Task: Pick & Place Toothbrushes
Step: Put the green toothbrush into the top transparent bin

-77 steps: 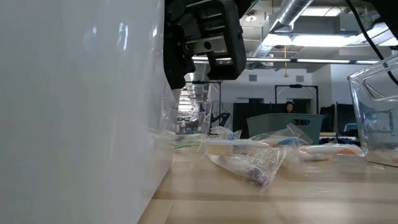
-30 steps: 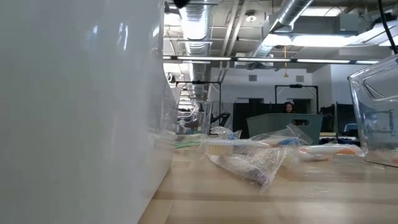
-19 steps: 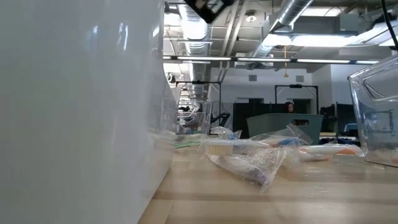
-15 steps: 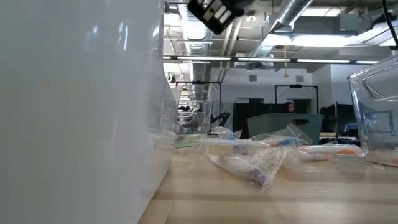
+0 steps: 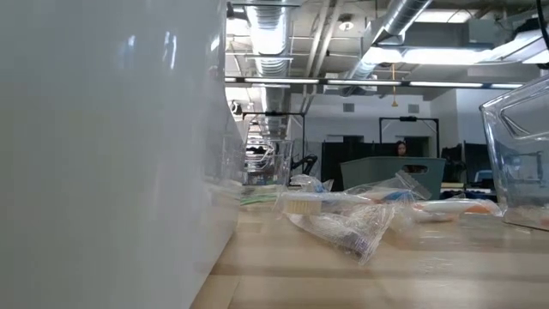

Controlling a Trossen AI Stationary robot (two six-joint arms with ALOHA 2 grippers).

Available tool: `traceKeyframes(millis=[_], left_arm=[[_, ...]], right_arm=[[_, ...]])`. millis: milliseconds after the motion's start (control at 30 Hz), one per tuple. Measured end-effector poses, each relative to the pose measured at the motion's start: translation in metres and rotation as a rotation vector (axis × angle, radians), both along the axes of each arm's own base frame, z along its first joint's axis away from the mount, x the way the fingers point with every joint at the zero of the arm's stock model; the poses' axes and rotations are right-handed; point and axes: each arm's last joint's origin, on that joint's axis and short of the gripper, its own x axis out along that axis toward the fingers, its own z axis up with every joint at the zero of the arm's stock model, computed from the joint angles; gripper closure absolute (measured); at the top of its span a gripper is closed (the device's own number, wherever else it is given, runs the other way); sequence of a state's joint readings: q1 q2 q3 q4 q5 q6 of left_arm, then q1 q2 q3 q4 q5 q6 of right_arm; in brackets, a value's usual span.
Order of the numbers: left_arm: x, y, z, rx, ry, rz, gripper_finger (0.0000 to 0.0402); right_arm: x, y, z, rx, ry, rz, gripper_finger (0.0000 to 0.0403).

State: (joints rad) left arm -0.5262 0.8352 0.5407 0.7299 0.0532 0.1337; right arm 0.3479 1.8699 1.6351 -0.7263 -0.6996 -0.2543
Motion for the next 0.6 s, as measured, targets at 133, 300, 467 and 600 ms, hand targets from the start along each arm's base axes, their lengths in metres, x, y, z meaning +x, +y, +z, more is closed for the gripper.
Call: traceKeyframes(millis=[133, 300, 467, 600], left_arm=[[0.0, 0.0, 0.0, 0.0, 0.0, 0.0, 0.0183], [0.0, 0.0, 0.0, 0.001, 0.002, 0.0, 0.0183], [0.0, 0.0, 0.0, 0.003, 0.002, 0.002, 0.0183], [0.001, 0.001, 0.0, 0.006, 0.0, 0.029, 0.0183]], right_arm=[[-0.008, -0.016, 0.013, 0.024, -0.082, -0.077, 0.0289], [-0.027, -0.04, 0.025, 0.011, -0.243, -0.275, 0.0289], [-0.048, -0.066, 0.032, 0.012, -0.388, -0.522, 0.0289], [-0.055, -0.078, 0.039, 0.047, -0.519, -0.715, 0.0289]])
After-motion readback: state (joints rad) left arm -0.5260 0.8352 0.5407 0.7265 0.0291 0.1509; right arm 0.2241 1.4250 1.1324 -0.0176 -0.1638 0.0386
